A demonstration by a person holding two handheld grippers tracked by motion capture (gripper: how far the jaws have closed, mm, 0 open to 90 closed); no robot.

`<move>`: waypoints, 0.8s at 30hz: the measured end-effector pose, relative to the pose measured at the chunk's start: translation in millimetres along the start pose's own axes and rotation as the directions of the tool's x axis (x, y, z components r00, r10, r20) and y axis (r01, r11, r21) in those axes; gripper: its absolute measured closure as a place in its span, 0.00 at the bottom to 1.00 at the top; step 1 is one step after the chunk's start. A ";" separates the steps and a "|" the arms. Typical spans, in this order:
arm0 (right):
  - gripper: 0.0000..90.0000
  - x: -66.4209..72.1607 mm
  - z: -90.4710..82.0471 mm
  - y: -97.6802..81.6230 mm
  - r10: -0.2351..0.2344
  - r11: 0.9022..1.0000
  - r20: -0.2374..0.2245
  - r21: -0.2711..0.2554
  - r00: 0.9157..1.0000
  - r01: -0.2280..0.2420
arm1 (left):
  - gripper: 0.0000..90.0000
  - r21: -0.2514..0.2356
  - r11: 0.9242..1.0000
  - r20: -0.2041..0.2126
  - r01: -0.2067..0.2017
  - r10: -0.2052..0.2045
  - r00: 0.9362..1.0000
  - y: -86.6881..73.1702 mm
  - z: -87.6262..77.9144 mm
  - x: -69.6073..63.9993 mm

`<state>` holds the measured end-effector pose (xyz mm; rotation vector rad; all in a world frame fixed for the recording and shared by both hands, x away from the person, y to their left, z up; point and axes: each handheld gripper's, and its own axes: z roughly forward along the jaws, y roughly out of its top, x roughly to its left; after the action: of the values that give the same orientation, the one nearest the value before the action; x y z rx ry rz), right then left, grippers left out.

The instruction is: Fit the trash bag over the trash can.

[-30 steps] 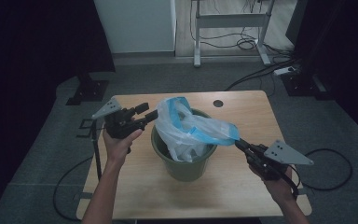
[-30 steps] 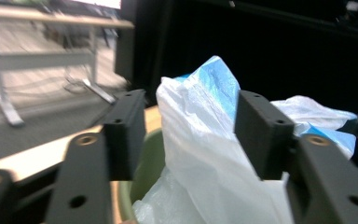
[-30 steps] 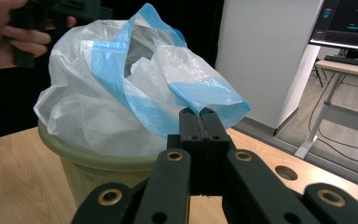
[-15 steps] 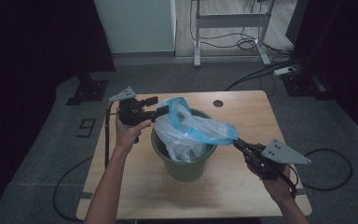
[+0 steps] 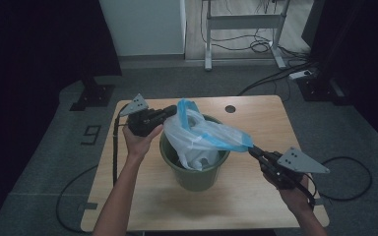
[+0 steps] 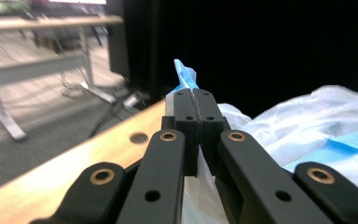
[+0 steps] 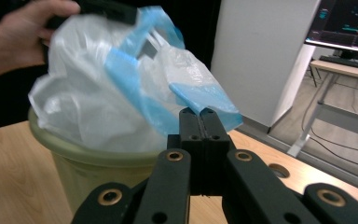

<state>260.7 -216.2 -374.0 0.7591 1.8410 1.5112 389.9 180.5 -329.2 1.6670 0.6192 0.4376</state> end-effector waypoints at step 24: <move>0.51 -17.8 13.1 16.9 0.117 0.990 -0.024 -0.077 0.993 -0.118 | 1.00 -0.177 0.982 0.047 -0.061 0.071 0.996 7.5 -41.9 -27.0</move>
<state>282.8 -218.7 -357.2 0.8311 1.7669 1.6598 344.7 195.5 -312.6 1.5289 0.4731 0.4804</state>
